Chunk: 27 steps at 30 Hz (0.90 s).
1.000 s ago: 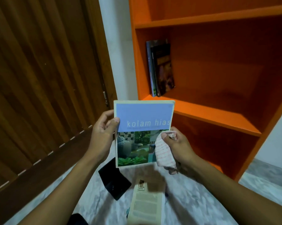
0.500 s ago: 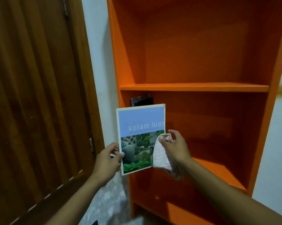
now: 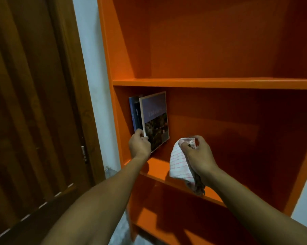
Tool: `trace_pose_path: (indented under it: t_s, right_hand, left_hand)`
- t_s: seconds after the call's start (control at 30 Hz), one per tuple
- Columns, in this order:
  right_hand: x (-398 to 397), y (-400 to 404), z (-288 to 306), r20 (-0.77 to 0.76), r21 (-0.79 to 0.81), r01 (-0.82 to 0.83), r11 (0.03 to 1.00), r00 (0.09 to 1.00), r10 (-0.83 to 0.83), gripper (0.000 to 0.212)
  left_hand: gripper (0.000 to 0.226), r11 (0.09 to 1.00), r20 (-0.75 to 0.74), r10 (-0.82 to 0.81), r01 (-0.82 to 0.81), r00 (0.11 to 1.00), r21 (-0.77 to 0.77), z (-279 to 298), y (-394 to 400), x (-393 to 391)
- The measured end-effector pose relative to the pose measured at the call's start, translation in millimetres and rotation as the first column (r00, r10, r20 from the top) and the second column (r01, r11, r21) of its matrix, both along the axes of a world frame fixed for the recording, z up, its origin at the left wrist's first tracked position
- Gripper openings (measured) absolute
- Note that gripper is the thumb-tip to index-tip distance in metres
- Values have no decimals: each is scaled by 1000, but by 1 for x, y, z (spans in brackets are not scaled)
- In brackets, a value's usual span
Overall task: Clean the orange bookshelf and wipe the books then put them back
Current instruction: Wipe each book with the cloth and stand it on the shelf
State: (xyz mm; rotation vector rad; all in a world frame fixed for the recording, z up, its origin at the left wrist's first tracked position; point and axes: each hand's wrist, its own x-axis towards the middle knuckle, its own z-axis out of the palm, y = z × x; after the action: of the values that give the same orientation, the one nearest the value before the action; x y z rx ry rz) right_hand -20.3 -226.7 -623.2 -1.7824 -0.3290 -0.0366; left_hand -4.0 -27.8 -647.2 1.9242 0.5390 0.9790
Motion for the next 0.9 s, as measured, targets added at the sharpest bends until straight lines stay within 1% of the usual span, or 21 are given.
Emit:
trace_pose_path:
  t_s: [0.07,0.17,0.2,0.3,0.37,0.43,0.53,0.6,0.7,0.77,0.83,0.9]
  right_hand:
    - [4,1,-6,-19,4,-4,1000,1000,4,48]
    - [7,4,-15,-35,18,-18,1000,999,19,59]
    - [7,5,-17,-39,23,-27,999,999,28,56]
    - [4,6,-21,-47,65,-49,997,998,52,30]
    - [0,4,-22,-56,82,-67,994,996,72,24]
    - [-8,2,-21,-71,106,-88,990,993,96,18]
    - [-22,1,-19,-88,120,-104,987,989,115,11]
    - [-33,0,-20,-106,118,-130,984,984,143,10]
    - [-55,-1,-24,-130,98,-163,982,976,175,4]
    - [-71,-1,-31,-125,100,-161,982,977,173,5]
    - [-86,-1,-43,-147,78,-160,984,974,170,13]
    - [-100,-3,-60,-192,42,-186,982,963,191,22]
  left_hand:
    - [17,998,-16,57,-57,998,27,-10,4,15]
    - [9,991,-43,121,-119,992,57,-22,5,24]
    - [7,990,-54,130,-126,990,71,-26,5,25]
    - [3,985,-82,147,-138,986,102,-32,9,26]
    - [4,982,-107,155,-142,982,122,-31,14,24]
    - [8,980,-95,140,-124,986,159,-31,18,17]
    - [10,963,-60,102,-83,993,255,-37,20,-8]
    - [8,946,-60,70,-48,996,321,-48,22,-31]
    - [6,927,-74,23,6,997,375,-71,28,-72]
    - [6,926,-93,13,23,996,376,-88,28,-101]
    - [5,934,-129,7,40,992,355,-113,24,-133]
    - [6,953,-204,-16,76,979,292,-146,17,-162]
